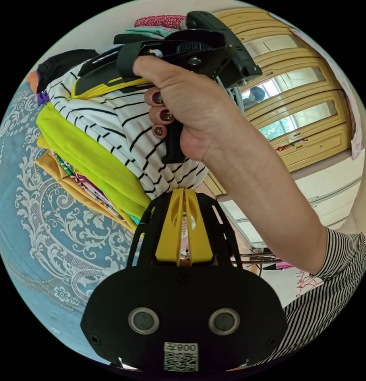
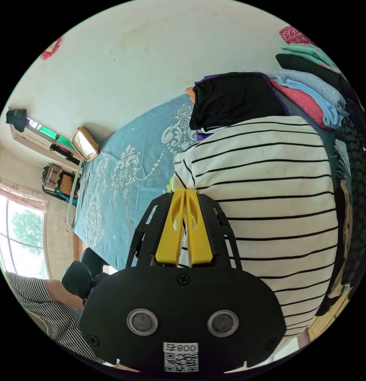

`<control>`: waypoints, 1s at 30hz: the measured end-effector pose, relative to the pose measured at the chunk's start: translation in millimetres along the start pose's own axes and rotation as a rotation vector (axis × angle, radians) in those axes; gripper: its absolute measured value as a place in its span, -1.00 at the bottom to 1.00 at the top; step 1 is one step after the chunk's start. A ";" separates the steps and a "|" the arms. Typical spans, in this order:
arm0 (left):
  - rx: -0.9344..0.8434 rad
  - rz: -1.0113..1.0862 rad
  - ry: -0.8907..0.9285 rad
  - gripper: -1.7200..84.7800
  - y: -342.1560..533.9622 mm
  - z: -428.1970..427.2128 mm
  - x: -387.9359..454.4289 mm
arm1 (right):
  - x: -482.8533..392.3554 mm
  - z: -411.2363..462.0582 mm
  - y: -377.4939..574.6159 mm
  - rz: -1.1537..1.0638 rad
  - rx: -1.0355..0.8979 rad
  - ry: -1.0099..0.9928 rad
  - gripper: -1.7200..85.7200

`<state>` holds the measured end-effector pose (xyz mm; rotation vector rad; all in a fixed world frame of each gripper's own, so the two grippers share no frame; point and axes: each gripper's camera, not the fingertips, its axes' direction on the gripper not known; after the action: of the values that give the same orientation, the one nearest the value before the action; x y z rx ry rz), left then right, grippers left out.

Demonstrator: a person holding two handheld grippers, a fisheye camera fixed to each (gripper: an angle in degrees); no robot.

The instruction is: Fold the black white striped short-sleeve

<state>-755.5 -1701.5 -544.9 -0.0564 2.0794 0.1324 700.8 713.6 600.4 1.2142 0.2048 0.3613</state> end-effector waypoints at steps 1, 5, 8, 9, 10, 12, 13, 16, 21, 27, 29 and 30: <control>0.001 0.001 0.013 -0.95 3.3 -2.3 0.4 | -2.6 -8.2 4.5 0.005 0.032 -0.025 -0.96; 0.021 0.011 0.038 -0.95 17.0 -13.6 4.3 | -11.3 -42.9 29.6 0.014 0.147 -0.084 -0.96; 0.058 0.025 0.061 -0.96 31.1 -28.6 9.0 | -15.7 -71.9 64.7 0.045 0.240 -0.086 -0.96; 0.072 0.028 0.063 -0.96 34.5 -32.9 9.8 | -15.9 -80.1 80.4 0.069 0.271 -0.089 -0.96; 0.104 0.030 0.063 -0.96 40.5 -41.4 10.6 | -16.3 -84.7 95.0 0.092 0.285 -0.088 -0.96; 0.150 0.029 0.048 -0.96 46.6 -53.5 9.3 | -16.5 -83.9 114.8 0.151 0.285 -0.052 -0.96; 0.170 0.014 0.028 -0.96 48.2 -59.2 6.1 | -17.2 -79.4 126.4 0.187 0.284 -0.038 -0.96; 0.145 -0.029 -0.049 -0.96 48.8 -59.4 -6.7 | -21.6 -56.6 143.3 0.251 0.238 -0.029 -0.96; 0.104 -0.088 -0.071 -0.96 72.3 -59.3 -15.7 | -56.3 -61.8 145.0 0.270 0.304 -0.002 -0.96; 0.062 0.006 -0.206 -0.96 146.7 -76.0 4.6 | -130.3 -52.5 147.0 0.156 0.271 0.111 -0.96; -0.019 -0.038 -0.261 -0.96 182.9 -69.9 -5.6 | -140.6 -26.9 140.4 0.161 0.154 0.162 -0.96; -0.032 -0.056 -0.278 -0.96 191.9 -68.8 -8.7 | -148.1 -18.2 138.7 0.171 0.139 0.173 -0.96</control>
<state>-829.2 -1519.2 -490.3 -0.1095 1.7967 0.1319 535.1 715.4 719.0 1.3417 0.2798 0.6102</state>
